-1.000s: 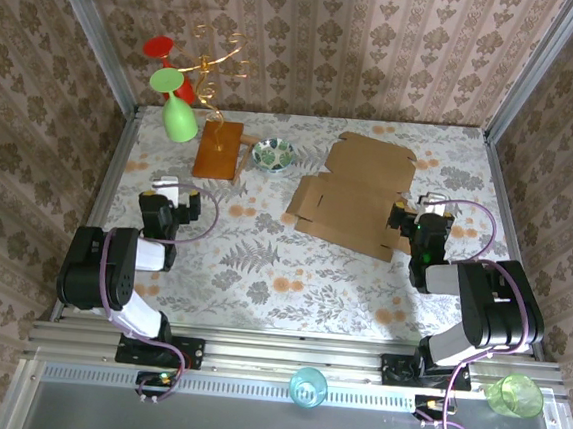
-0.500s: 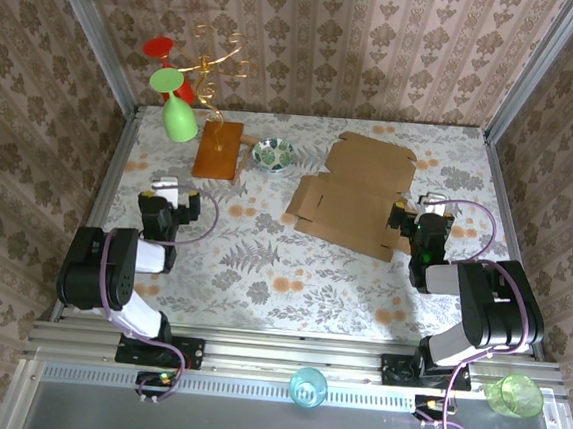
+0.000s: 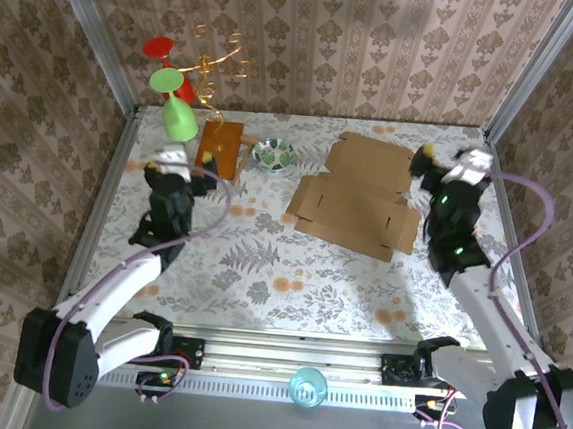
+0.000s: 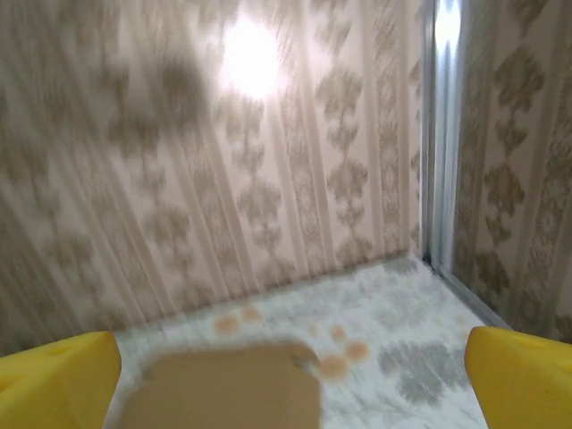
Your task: Fold the paper box
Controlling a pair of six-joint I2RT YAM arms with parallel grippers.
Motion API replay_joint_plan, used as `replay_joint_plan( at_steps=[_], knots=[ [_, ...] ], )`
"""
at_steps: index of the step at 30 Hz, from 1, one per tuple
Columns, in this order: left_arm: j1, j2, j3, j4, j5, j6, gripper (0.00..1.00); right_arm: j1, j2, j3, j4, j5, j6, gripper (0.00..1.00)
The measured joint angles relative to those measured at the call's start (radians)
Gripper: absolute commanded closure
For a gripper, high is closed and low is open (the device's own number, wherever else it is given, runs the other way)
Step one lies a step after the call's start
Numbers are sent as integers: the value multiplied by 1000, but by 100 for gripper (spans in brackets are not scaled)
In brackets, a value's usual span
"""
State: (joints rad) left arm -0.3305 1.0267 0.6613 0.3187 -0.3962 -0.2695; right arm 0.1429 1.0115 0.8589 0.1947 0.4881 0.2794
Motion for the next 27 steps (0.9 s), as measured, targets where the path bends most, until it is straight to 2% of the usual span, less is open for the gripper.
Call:
replay_joint_plan(
  at_steps=[2, 4, 8, 11, 12, 17, 20, 27],
  knots=[
    [65, 2, 40, -76, 109, -179, 3, -55, 6, 132, -156, -29, 136, 0],
    [61, 58, 79, -189, 180, -349, 11, -102, 6, 170, -274, -103, 241, 4],
    [-142, 216, 134, -360, 244, -567, 27, -103, 31, 122, -453, -246, 398, 27],
    [-291, 299, 148, -399, 300, -742, 43, -99, 36, 47, -531, -368, 480, 30],
    [-322, 326, 148, -391, 315, -801, 45, -99, 36, 33, -555, -404, 501, 30],
    [-409, 488, 156, -314, 355, -1015, 46, -99, 23, 7, -594, -551, 579, 29],
    [-415, 583, 168, -233, 359, -1110, 50, -98, -6, -28, -592, -620, 618, 29],
    [-414, 761, 256, -61, 360, -1263, 49, -98, -59, -98, -592, -723, 678, 29]
  ],
)
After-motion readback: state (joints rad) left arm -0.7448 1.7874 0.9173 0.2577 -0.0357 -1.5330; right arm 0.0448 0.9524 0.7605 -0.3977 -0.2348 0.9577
